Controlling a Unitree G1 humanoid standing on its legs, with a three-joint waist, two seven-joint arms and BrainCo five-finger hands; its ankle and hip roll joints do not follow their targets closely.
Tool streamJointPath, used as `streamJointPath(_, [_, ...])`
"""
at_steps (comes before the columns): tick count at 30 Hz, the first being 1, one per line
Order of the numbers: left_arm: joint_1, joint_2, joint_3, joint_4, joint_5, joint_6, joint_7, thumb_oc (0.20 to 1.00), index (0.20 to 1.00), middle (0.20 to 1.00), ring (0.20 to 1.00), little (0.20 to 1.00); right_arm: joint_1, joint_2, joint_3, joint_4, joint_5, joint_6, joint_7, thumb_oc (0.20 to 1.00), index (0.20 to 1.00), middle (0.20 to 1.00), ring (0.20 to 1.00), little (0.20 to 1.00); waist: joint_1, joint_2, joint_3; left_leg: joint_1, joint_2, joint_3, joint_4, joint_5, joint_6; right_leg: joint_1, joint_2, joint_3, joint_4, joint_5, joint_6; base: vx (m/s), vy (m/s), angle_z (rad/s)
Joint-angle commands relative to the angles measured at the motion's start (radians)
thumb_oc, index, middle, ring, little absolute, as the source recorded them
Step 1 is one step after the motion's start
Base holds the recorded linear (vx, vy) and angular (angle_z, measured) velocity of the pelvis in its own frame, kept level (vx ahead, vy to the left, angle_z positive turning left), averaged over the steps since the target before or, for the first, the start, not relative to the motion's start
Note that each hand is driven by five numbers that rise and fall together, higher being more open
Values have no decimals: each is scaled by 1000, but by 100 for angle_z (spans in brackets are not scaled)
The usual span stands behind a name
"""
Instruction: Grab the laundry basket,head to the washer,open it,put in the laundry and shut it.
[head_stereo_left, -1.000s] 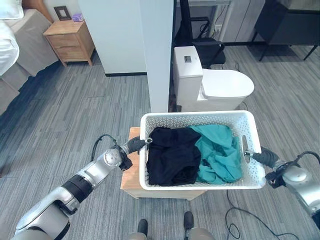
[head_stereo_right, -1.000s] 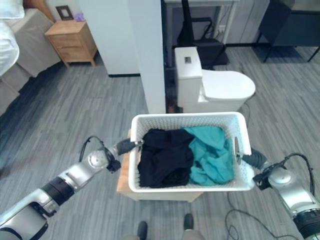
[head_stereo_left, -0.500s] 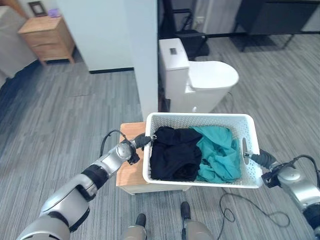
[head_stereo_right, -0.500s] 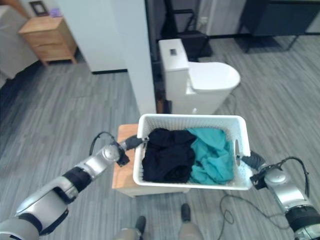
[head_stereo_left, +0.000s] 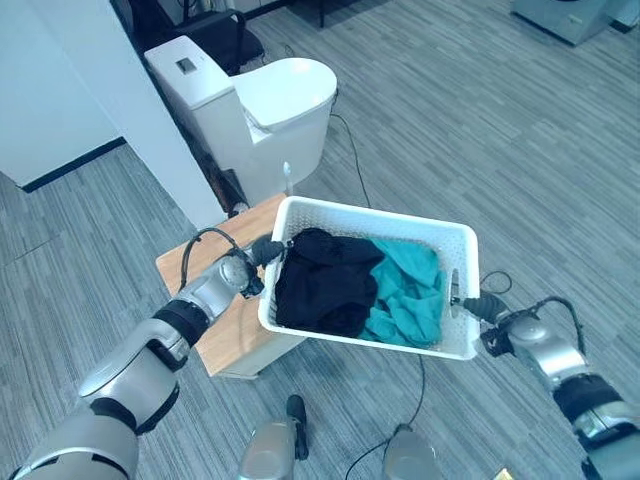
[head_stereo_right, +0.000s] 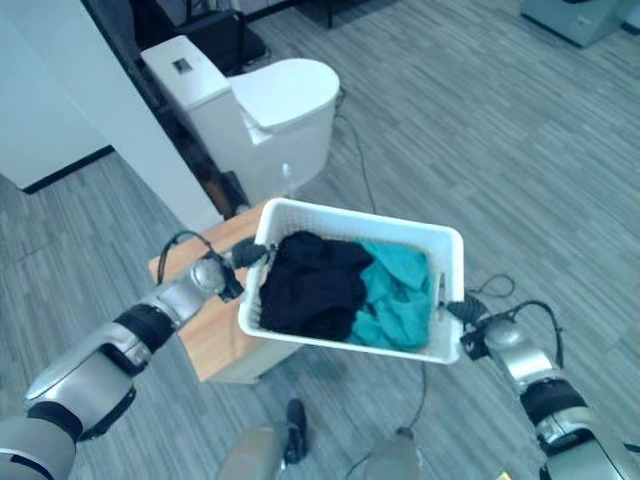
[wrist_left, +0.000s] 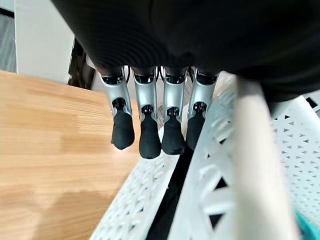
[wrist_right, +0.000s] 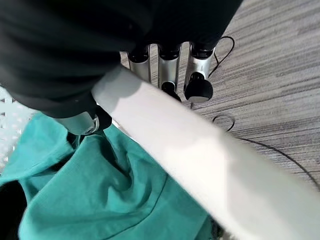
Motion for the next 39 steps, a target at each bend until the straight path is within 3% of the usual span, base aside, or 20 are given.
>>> streamJointPath(1, [10, 17, 66, -19, -9, -49, 40, 200, 200, 200, 200, 200, -54, 7, -55, -11, 26, -89, 17, 200, 200, 200, 200, 200, 12, -60, -153, -92, 1, -130, -73, 45, -23, 93, 55, 1, -189, 139, -16, -122, -351, -68])
streamJointPath(3, [44, 40, 94, -43, -30, -58, 41, 200, 200, 200, 200, 200, -48, 4, -46, -24, 30, -91, 24, 200, 200, 200, 200, 200, 12, -62, -148, -88, 52, -140, -93, 84, -47, 90, 104, 30, -233, 127, -27, -108, -332, -33])
streamJointPath(5, [46, 51, 94, -50, -42, -66, 41, 200, 200, 200, 200, 200, -58, -11, -32, -15, 38, -97, 27, 200, 200, 200, 200, 200, 13, -62, -137, -89, 71, -188, -104, 101, -64, 89, 134, 48, -254, 115, -36, -101, -254, -50])
streamJointPath(6, [43, 55, 92, -55, -47, -71, 41, 200, 200, 200, 200, 200, -67, -26, -28, -15, 45, -104, 24, 200, 200, 200, 200, 200, 19, -60, -123, -100, 67, -250, -102, 108, -73, 85, 151, 62, -258, 111, -46, -155, -224, -48])
streamJointPath(9, [40, 50, 91, -68, -52, -72, 43, 200, 200, 200, 200, 200, -93, -59, -17, -12, 68, -115, 29, 200, 200, 200, 200, 200, 29, -45, -94, -120, -8, -489, -98, 95, -87, 67, 183, 98, -251, 105, -73, -95, -150, -39])
streamJointPath(10, [40, 50, 91, -68, -52, -72, 43, 200, 200, 200, 200, 200, -93, -59, -17, -12, 68, -115, 29, 200, 200, 200, 200, 200, 29, -45, -94, -120, -8, -489, -98, 95, -87, 67, 183, 98, -251, 105, -73, -26, -88, -25])
streamJointPath(11, [41, 32, 83, -80, -51, -67, 41, 200, 200, 200, 200, 200, -85, -66, -35, -12, 79, -114, 25, 200, 200, 200, 200, 200, 9, -36, -86, -127, -30, -532, -83, 98, -91, 69, 193, 89, -234, 95, -85, -5, -51, -20])
streamJointPath(20, [49, 2, 75, -58, -30, -61, 42, 200, 200, 200, 200, 200, -28, -43, -61, -39, 99, -115, 32, 200, 200, 200, 200, 200, -15, -38, -112, -88, -33, -513, -89, 91, -87, 94, 205, 88, -211, 70, -101, 39, -13, 10])
streamJointPath(25, [40, 4, 78, -55, -21, -59, 40, 200, 200, 200, 200, 200, -5, -58, -91, -53, 103, -122, 26, 200, 200, 200, 200, 200, -25, -33, -114, -74, -9, -499, -96, 104, -99, 114, 229, 104, -246, 76, -109, 25, -64, -8])
streamJointPath(32, [4, 0, 73, -24, -14, -59, 46, 200, 200, 200, 200, 200, 53, -104, -146, -96, 120, -130, 14, 200, 200, 200, 200, 200, -46, -41, -101, -100, 47, -480, -50, 145, -120, 149, 285, 102, -257, 51, -147, 44, -151, 9])
streamJointPath(33, [0, 0, 75, -32, -11, -58, 45, 200, 200, 200, 200, 200, 75, -113, -160, -111, 124, -132, 11, 200, 200, 200, 200, 200, -47, -43, -88, -132, 57, -481, 29, 189, -119, 171, 307, 95, -265, 49, -162, 52, -210, 37])
streamJointPath(35, [4, 1, 78, -40, -9, -57, 45, 200, 200, 200, 200, 200, 80, -110, -162, -117, 124, -134, 14, 200, 200, 200, 200, 200, -47, -45, -79, -155, 54, -491, 91, 201, -111, 178, 316, 97, -265, 48, -171, 49, -189, 22])
streamJointPath(36, [9, -3, 78, -40, -13, -55, 48, 200, 200, 200, 200, 200, 84, -110, -154, -118, 125, -131, 10, 200, 200, 200, 200, 200, -52, -52, -71, -195, 45, -452, 160, 183, -85, 188, 318, 82, -269, 43, -176, 56, -108, 33])
streamJointPath(38, [13, -3, 89, -21, -17, -56, 52, 200, 200, 200, 200, 200, 87, -105, -148, -114, 128, -123, 9, 200, 200, 200, 200, 200, -37, -52, -72, -250, -28, -422, 134, 135, -74, 192, 320, 80, -276, 37, -170, 155, -78, 48])
streamJointPath(39, [20, 7, 93, -21, -15, -57, 52, 200, 200, 200, 200, 200, 87, -102, -144, -119, 128, -124, 13, 200, 200, 200, 200, 200, -22, -48, -77, -257, -61, -417, 86, 140, -75, 197, 326, 84, -276, 28, -165, 168, -14, 20])
